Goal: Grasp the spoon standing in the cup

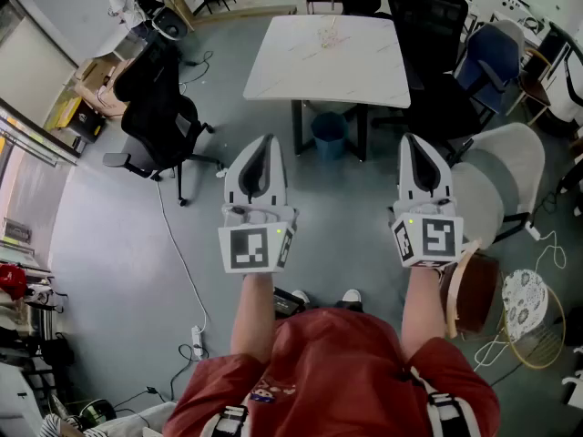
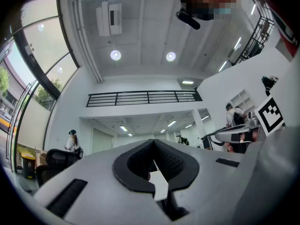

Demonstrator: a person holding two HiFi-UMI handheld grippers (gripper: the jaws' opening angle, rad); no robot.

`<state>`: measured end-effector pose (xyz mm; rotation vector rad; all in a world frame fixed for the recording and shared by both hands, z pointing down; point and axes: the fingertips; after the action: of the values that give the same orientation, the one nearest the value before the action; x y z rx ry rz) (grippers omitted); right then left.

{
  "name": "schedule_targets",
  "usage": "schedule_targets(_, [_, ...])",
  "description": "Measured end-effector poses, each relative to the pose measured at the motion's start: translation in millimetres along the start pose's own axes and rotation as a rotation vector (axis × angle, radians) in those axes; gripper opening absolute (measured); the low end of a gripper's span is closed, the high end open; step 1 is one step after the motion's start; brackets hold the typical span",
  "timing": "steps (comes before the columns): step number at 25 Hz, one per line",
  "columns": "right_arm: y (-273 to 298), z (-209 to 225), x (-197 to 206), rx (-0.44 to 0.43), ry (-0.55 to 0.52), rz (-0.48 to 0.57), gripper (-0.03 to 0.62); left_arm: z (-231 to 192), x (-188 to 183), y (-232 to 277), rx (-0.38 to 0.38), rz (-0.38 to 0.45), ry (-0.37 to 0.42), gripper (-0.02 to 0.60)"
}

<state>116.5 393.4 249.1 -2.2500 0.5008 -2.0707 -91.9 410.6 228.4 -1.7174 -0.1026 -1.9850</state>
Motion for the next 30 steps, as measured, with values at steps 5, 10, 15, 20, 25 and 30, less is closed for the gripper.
schedule_targets(5, [-3,-6,-1,-0.003,-0.009,0.002,0.012,3,-2,-3,0.011,0.001,0.024,0.009])
schedule_targets(10, [-2,-5,-6,-0.008,-0.011,0.009,0.014,6,-5,1,0.019,0.005,0.031,0.009])
schedule_targets(15, [-9,5,-2,0.008,0.02,0.003,0.012,19,-6,4,0.03,-0.003,0.034,0.009])
schedule_targets(20, [-15,21,7,0.014,0.038,-0.008,0.014,37,-1,11,0.043,-0.018,0.033,0.009])
schedule_targets(25, [-22,46,16,0.015,0.053,-0.025,0.012,64,2,25,0.057,-0.035,0.029,0.009])
schedule_targets(30, [-28,75,27,0.011,0.068,-0.035,0.014,94,5,37,0.06,-0.048,0.04,0.009])
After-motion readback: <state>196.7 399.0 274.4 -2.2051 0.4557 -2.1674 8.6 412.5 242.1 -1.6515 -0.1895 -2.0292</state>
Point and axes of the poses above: the fingertips, and each gripper's own axes: y forward along the fingers, z to its right, x out of its underside, and after that the axes turned 8 degrees about x, right-handed
